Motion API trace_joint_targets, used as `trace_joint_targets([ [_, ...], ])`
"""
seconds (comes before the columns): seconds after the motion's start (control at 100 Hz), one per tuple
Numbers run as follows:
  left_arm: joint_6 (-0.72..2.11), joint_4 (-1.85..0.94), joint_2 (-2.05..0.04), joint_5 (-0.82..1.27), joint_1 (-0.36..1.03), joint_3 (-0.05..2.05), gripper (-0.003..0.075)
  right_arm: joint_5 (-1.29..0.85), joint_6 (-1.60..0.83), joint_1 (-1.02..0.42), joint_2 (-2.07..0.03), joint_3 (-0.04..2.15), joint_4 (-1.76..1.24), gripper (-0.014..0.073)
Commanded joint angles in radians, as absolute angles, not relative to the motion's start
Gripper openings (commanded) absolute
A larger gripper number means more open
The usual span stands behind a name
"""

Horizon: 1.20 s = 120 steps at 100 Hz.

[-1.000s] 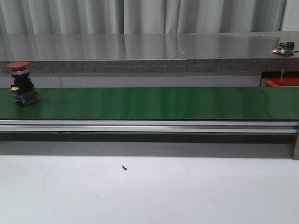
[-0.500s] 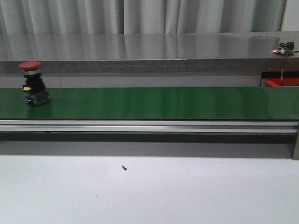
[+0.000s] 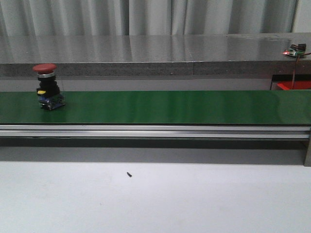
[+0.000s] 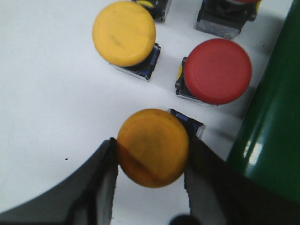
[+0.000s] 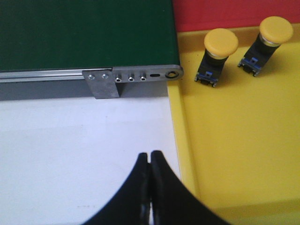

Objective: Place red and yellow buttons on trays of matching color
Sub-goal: 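Set the yellow button on the belt and withdraw the left gripper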

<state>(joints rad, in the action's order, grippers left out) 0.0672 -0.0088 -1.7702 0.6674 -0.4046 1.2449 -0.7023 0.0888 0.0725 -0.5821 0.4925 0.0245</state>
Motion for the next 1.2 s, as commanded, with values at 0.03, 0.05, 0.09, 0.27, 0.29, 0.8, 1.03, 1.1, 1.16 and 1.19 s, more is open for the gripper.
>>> trace_joint_targets([
  [0.03, 0.058, -0.017, -1.671, 0.658, -0.405, 1.269, 0.0185, -0.645, 0.082, 0.075, -0.582, 0.519, 0.027, -0.0068],
  [0.05, 0.058, -0.017, -1.662, 0.66, -0.405, 1.269, 0.0185, -0.645, 0.082, 0.075, -0.582, 0.519, 0.027, -0.0068],
  [0.09, 0.056, -0.017, -1.643, 0.673, -0.405, 1.269, 0.0185, -0.645, 0.082, 0.075, -0.582, 0.519, 0.027, -0.0068],
  [0.27, 0.046, -0.017, -1.563, 0.695, -0.405, 1.271, 0.0185, -0.645, 0.082, 0.075, -0.582, 0.519, 0.027, -0.0068],
  [0.29, 0.046, -0.017, -1.554, 0.7, -0.402, 1.271, 0.0185, -0.645, 0.082, 0.075, -0.582, 0.519, 0.027, -0.0068],
  [0.8, 0.093, 0.133, -1.525, 0.742, -0.174, 1.272, 0.0185, -0.645, 0.082, 0.075, -0.582, 0.519, 0.027, -0.0068],
  [1.03, 0.093, 0.16, -1.555, 0.713, -0.135, 1.272, 0.0186, -0.645, 0.082, 0.075, -0.582, 0.519, 0.027, -0.0068],
  [1.1, 0.093, 0.16, -1.574, 0.703, -0.133, 1.272, 0.0186, -0.645, 0.082, 0.075, -0.582, 0.519, 0.027, -0.0068],
  [1.16, 0.093, 0.16, -1.587, 0.699, -0.133, 1.272, 0.0188, -0.645, 0.082, 0.075, -0.582, 0.519, 0.027, -0.0068],
  [1.19, 0.093, 0.16, -1.593, 0.699, -0.133, 1.272, 0.0192, -0.645, 0.082, 0.075, -0.582, 0.519, 0.027, -0.0068],
])
